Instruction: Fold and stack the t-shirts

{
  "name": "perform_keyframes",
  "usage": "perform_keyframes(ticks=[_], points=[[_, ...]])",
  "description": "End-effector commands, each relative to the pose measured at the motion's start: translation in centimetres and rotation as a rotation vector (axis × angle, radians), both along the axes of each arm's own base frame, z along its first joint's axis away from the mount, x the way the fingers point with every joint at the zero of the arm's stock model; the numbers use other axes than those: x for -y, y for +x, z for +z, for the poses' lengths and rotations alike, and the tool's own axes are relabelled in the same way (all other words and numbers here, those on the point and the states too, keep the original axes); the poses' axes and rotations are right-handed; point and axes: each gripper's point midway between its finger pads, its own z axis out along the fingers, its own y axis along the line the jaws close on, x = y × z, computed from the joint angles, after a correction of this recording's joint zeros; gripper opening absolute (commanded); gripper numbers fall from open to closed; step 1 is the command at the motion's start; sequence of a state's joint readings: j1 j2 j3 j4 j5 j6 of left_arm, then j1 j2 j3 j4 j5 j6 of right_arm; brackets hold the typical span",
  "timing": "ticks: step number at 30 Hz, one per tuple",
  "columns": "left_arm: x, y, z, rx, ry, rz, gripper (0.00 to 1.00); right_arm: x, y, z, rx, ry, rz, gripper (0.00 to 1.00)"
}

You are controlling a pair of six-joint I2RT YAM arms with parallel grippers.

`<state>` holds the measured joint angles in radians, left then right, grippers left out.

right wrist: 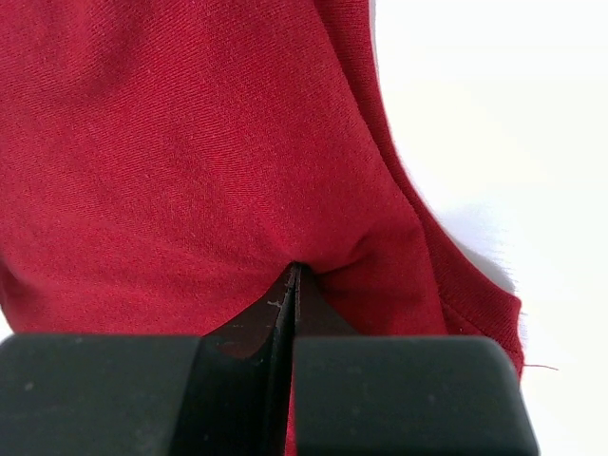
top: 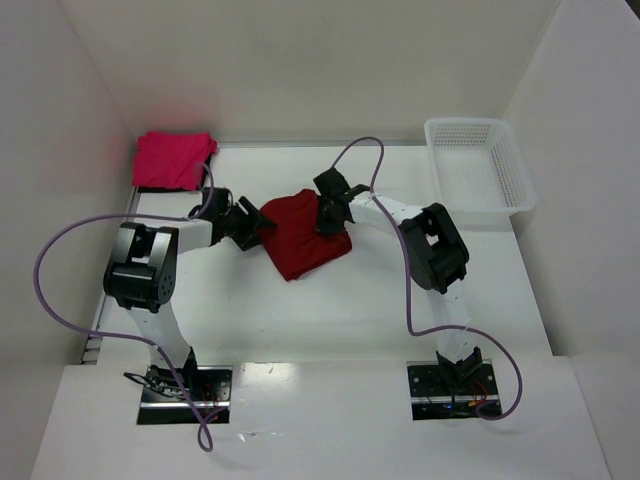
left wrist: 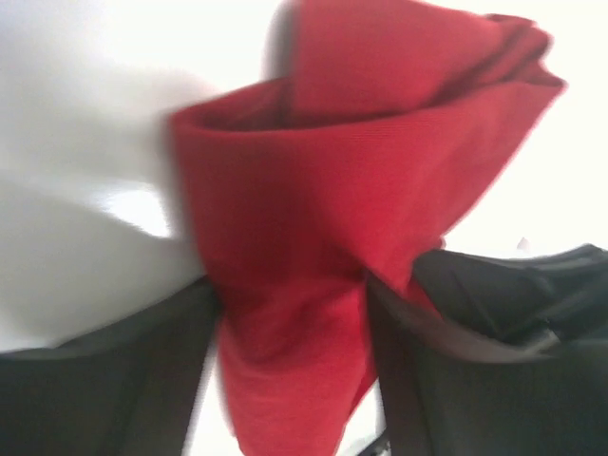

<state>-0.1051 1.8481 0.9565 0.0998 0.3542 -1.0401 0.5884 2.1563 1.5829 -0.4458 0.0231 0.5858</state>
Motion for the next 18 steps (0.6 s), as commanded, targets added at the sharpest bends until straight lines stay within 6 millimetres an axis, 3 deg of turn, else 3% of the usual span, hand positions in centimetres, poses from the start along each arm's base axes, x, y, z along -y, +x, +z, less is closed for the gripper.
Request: perform_keyframes(ticks=[1,2,5,9,10,12,14,18], points=[[-1.5,-1.8,-3.9,-0.096,0.105,-0.013,0.75,2.4,-2.6,-2.1,-0.096,-0.107,-0.003,0.0],[-1.5,-1.8,-3.9,-0.096,0.105,-0.013,0.85,2.4,-2.6,-2.1,-0.096,-0.107,-0.003,0.0],[-1.5,-1.8,-3.9,-0.096,0.105,-0.013,0.89,2.4,-2.6,-2.1,-0.096,-0.107,-0.003,0.0],[-1.7,-2.9,-4.8,-0.126,0.115,-0.009,0.62,2.4,-2.6,-2.1,-0.096,-0.107,-0.003,0.0],[-1.9,-2.8,-4.9,-0.125,0.124,-0.003,0.48,2.4,-2.6,-2.1,-0.096,-0.107,-0.003,0.0],[-1.9,-3.0,-4.6,-0.123,0.13,-0.011,0.35,2.4,-2.6,-2.1,-0.096,-0.107,-0.003,0.0],[-2.3,-3.0,-4.5,-0.126,0.149,0.002,0.15,2.4,-2.6,-2.1,-0.096,-0.107,-0.003,0.0],[-2.5,-2.7,-4.0,-0.102,0.173,-0.018,0.0,2.4,-2.6,-2.1,-0.096,-0.107,-0.003,0.0]])
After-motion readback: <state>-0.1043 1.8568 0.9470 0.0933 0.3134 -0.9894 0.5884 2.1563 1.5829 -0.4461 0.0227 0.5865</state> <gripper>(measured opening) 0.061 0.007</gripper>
